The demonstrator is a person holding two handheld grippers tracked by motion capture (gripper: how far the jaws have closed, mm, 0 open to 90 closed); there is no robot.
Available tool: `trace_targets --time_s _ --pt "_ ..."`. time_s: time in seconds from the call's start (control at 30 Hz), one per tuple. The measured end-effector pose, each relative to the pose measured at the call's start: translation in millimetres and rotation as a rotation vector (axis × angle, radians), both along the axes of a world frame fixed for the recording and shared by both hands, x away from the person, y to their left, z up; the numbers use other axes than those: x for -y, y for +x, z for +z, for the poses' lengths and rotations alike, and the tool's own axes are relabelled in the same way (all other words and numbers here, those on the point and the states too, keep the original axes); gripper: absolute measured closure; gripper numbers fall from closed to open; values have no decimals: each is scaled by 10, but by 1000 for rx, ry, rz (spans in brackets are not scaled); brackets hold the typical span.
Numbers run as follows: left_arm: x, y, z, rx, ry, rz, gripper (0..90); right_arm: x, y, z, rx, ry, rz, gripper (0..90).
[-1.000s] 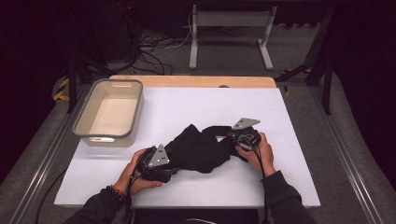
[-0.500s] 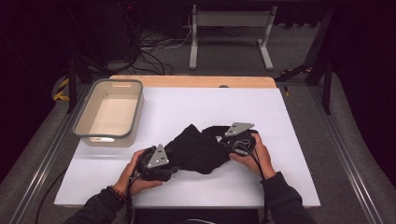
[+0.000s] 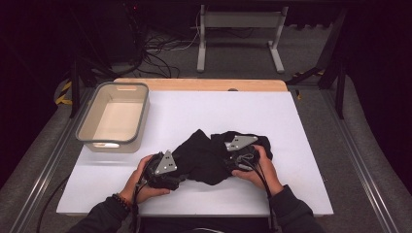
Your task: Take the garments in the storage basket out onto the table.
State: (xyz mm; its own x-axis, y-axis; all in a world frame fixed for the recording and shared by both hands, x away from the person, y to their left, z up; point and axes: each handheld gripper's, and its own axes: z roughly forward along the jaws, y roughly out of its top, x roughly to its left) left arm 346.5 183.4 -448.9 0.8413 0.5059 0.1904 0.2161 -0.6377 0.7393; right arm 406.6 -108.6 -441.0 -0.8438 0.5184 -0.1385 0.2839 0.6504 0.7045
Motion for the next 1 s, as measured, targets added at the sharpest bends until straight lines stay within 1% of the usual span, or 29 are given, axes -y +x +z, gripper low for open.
trace_targets --time_s 0.03,0.07,0.1,0.13,0.2,0.23,0.33,0.37,0.43,0.47,0.5,0.53,0.57,0.6,0.63,0.67,0.7,0.73,0.77,0.8,0.83,0.87,0.9,0.93,0.97,1.0 --pt "0 1 -2 0 0 0 288 24 25 -6 13 -4 -23 447" --pt "0 1 -4 -1 -1 -1 289 50 51 -19 26 0 -61 446" --pt "2 2 -6 -1 2 -2 289 86 86 -31 24 14 -84 452" --pt "4 1 -7 -1 3 -2 289 130 131 -49 4 35 -99 456" --pt "11 -1 -6 2 5 -2 290 163 165 -71 -10 48 -113 474" --pt "13 -4 -4 2 2 -5 290 175 171 -68 -13 52 -108 485" --pt "14 -4 15 8 -4 -5 290 205 157 -14 10 72 -107 493" --pt "17 5 39 12 -10 -3 292 228 156 13 12 75 -120 483" --pt "30 13 125 29 -36 2 291 289 148 67 36 75 -157 466" --pt "30 13 125 29 -36 2 288 326 140 93 48 70 -175 452" --pt "48 25 236 56 -72 -2 282 374 129 122 50 71 -195 434" --pt "48 25 236 56 -72 -2 281 407 123 137 50 81 -205 428" --pt "62 44 301 66 -85 -1 279 467 110 157 54 95 -221 422" --pt "96 82 383 83 -97 0 278 514 92 167 53 103 -238 414" --pt "124 109 425 91 -106 -4 277 546 77 171 50 108 -241 410" --pt "163 146 463 96 -109 -12 279 580 49 171 45 118 -244 409" --pt "211 193 493 102 -102 -21 283 609 14 165 41 118 -239 406" --pt "265 254 520 116 -86 -24 285 624 -24 153 37 110 -226 406" --pt "318 323 540 117 -90 -22 286 633 -61 137 31 88 -212 400" --pt "365 410 562 97 -105 -25 289 637 -100 119 22 72 -203 399" --pt "417 506 581 67 -117 -32 291 639 -141 98 15 63 -189 400" --pt "475 597 597 51 -111 -39 291 639 -179 76 3 52 -170 401" --pt "540 679 603 50 -100 -42 291 635 -215 53 -9 40 -157 404" --pt "606 762 605 40 -79 -50 291 628 -251 33 -17 21 -141 411" --pt "606 762 605 40 -79 -50 291 620 -280 13 -16 6 -134 422" --pt "744 918 580 17 -42 -58 291 619 -296 -9 -12 -9 -134 435"
